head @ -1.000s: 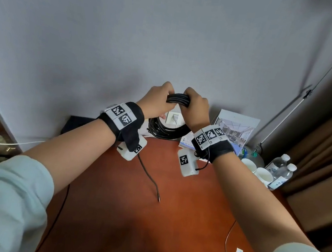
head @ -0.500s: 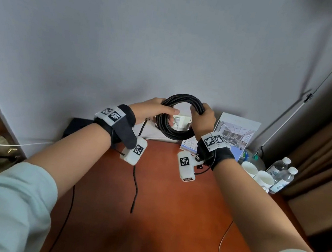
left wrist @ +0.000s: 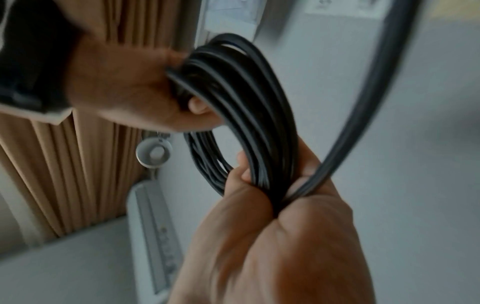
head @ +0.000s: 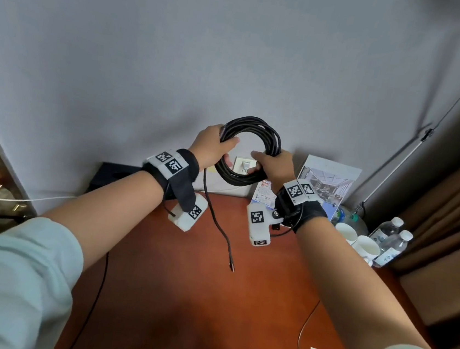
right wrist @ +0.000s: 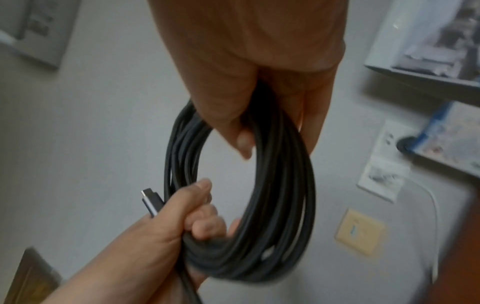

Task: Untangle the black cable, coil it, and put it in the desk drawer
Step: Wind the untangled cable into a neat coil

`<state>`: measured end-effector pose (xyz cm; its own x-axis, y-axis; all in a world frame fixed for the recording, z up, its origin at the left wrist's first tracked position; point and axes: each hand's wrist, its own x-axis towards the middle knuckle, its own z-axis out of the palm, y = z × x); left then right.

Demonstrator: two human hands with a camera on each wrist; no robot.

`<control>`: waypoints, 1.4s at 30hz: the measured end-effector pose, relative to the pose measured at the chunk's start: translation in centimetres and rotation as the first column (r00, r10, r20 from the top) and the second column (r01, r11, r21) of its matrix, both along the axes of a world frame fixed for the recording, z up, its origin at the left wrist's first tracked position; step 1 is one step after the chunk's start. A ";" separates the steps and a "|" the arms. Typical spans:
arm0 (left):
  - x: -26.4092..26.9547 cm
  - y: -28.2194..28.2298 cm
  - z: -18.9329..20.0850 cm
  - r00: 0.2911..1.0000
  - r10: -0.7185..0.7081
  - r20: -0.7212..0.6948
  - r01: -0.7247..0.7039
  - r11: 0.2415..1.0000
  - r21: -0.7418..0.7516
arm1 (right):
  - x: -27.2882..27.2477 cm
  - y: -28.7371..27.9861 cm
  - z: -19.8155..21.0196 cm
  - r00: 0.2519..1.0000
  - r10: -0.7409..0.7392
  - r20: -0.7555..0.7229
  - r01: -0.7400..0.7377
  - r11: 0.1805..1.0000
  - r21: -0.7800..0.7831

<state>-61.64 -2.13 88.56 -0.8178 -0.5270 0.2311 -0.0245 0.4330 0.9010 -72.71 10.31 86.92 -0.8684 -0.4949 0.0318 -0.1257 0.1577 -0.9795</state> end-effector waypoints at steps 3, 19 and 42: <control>0.5 -0.3 0.6 0.998 0.001 0.062 0.014 0.970 -0.242 | 0.0 0.9 1.6 0.962 0.249 -0.113 -0.244 0.968 0.061; 0.0 0.1 0.0 0.973 0.186 0.135 -0.077 0.817 -0.571 | 3.3 -0.2 2.8 0.901 0.415 0.128 -0.422 0.906 0.033; -0.2 -1.1 -1.1 0.932 0.287 0.222 -0.141 0.850 -0.508 | 2.4 -0.2 3.3 0.829 0.560 -0.013 -0.523 0.782 0.341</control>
<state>-61.84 -3.28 87.45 -0.7653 -0.5804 0.2784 -0.3852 0.7594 0.5243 -70.27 10.09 90.18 -0.4546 -0.8816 -0.1270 -0.3835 0.3224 -0.8654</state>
